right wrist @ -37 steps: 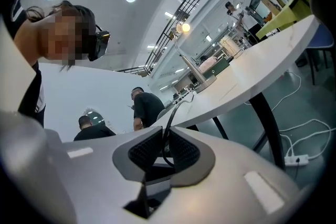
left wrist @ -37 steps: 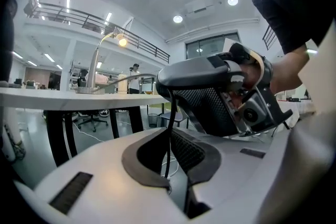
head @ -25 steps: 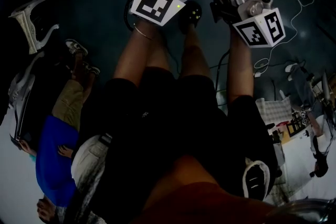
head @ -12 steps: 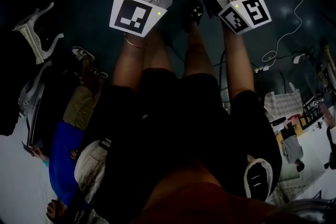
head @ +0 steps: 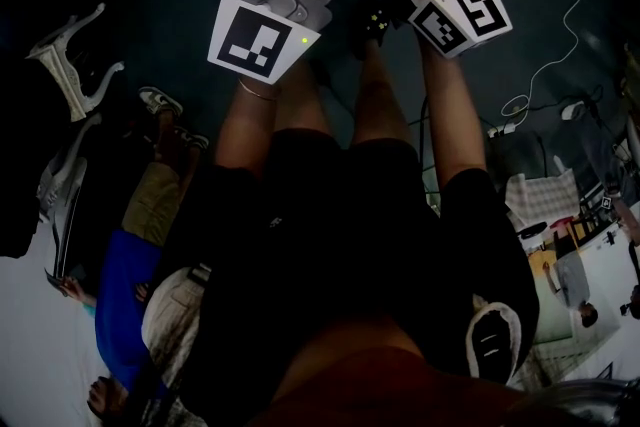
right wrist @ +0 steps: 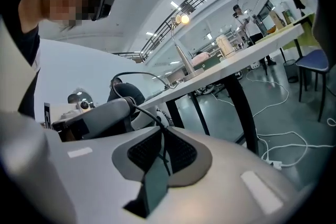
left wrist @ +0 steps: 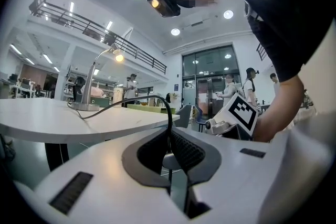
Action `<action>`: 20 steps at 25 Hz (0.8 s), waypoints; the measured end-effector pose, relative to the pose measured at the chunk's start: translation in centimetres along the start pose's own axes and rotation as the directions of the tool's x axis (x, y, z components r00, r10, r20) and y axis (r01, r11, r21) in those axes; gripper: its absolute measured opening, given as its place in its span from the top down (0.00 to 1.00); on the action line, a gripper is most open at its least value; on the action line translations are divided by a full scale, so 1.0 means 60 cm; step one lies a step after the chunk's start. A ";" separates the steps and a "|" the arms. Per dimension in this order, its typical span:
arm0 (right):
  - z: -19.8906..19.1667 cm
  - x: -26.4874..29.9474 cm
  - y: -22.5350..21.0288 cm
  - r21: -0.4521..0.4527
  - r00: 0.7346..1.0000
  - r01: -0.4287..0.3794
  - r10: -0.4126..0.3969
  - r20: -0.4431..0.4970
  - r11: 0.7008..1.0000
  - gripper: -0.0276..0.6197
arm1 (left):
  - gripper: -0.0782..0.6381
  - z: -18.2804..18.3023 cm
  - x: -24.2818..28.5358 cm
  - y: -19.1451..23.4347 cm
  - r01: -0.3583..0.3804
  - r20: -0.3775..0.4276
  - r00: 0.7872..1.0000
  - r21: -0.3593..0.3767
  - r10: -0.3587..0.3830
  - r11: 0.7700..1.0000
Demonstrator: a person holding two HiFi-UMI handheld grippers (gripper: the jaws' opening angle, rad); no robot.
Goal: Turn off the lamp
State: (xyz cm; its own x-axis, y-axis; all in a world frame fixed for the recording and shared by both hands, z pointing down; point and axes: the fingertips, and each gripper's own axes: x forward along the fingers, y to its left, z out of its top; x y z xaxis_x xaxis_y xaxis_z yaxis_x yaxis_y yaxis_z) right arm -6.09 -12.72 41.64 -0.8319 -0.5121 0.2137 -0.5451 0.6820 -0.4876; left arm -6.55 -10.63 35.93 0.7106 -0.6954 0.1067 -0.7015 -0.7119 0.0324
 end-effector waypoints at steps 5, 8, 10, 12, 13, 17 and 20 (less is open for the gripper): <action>-0.003 -0.002 0.004 -0.018 1.000 0.001 -0.001 -0.016 1.000 0.92 | 0.86 0.000 -0.003 -0.003 0.016 0.009 1.000 0.032 -0.016 0.999; -0.003 -0.002 0.002 -0.001 1.000 0.003 -0.003 -0.015 1.000 0.93 | 0.86 -0.004 -0.006 -0.005 0.028 0.009 1.000 0.042 -0.028 0.999; -0.001 -0.005 -0.001 0.014 1.000 0.006 -0.006 -0.008 1.000 0.93 | 0.86 -0.009 -0.008 -0.008 0.028 0.009 1.000 0.043 -0.029 0.999; 0.004 -0.008 -0.003 0.031 1.000 0.009 -0.009 0.002 0.999 0.93 | 0.86 -0.021 -0.008 -0.010 0.031 -0.007 0.999 0.040 -0.031 0.999; 0.008 -0.010 -0.003 0.039 1.000 0.009 -0.009 0.009 0.999 0.93 | 0.86 -0.029 -0.007 -0.012 0.035 -0.020 0.999 0.040 -0.034 0.999; 0.022 -0.023 0.000 0.041 1.000 0.003 -0.005 0.027 0.999 0.93 | 0.85 -0.062 -0.003 -0.018 0.046 -0.051 0.998 0.028 -0.045 0.999; 0.029 -0.029 0.003 0.041 0.999 0.002 -0.003 0.036 0.999 0.93 | 0.85 -0.083 -0.002 -0.020 0.053 -0.060 0.997 0.002 -0.053 0.999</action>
State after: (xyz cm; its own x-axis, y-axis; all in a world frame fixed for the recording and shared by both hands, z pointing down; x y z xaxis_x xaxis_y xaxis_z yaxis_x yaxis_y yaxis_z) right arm -4.59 -12.61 39.70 -0.8259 -0.5327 0.1845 -0.5416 0.6590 -0.5219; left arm -6.05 -9.23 40.80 0.7425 -0.6495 0.1640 -0.6624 -0.7483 0.0359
